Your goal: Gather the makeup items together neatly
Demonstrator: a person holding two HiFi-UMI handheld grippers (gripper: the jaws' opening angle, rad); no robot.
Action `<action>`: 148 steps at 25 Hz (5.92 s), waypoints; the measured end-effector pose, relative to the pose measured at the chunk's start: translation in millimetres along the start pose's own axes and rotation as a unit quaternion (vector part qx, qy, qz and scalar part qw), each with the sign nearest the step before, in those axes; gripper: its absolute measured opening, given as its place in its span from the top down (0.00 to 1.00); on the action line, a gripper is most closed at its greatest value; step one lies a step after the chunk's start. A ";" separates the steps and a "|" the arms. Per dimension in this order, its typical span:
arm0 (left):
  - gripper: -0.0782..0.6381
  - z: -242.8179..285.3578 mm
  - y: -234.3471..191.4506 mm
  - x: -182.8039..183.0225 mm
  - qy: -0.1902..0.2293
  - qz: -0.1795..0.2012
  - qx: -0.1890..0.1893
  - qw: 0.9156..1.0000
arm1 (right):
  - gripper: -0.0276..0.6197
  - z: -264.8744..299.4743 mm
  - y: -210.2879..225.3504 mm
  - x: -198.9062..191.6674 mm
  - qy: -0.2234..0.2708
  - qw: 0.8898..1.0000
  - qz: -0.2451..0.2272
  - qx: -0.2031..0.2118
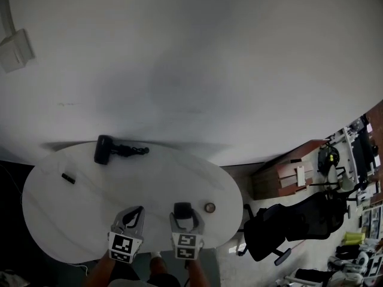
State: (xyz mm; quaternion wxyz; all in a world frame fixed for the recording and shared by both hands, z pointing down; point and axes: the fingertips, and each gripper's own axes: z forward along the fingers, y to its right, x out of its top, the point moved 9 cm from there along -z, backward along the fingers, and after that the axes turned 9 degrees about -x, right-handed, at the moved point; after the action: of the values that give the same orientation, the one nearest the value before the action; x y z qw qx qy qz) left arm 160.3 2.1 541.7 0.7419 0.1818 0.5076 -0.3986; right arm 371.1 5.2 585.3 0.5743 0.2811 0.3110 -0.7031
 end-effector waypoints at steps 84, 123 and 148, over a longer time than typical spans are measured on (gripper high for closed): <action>0.88 -61.9 23.3 74.0 0.096 0.027 0.125 0.987 | 0.80 -59.0 -13.4 95.8 0.195 0.973 -0.038 0.116; 0.88 -209.6 -80.3 27.9 0.115 -0.052 0.286 0.950 | 0.95 -63.9 -213.3 152.8 0.227 0.921 -0.149 0.279; 0.88 -270.5 -232.4 -96.6 0.046 -0.148 0.343 0.926 | 0.80 61.2 -408.6 138.6 0.144 0.904 -0.220 0.338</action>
State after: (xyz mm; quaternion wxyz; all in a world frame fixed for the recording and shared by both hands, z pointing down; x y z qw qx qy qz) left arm -200.7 80.6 546.6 0.5424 0.3658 0.3950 -0.6450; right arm -57.9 -69.0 567.5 0.2240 0.4810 0.1882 -0.8265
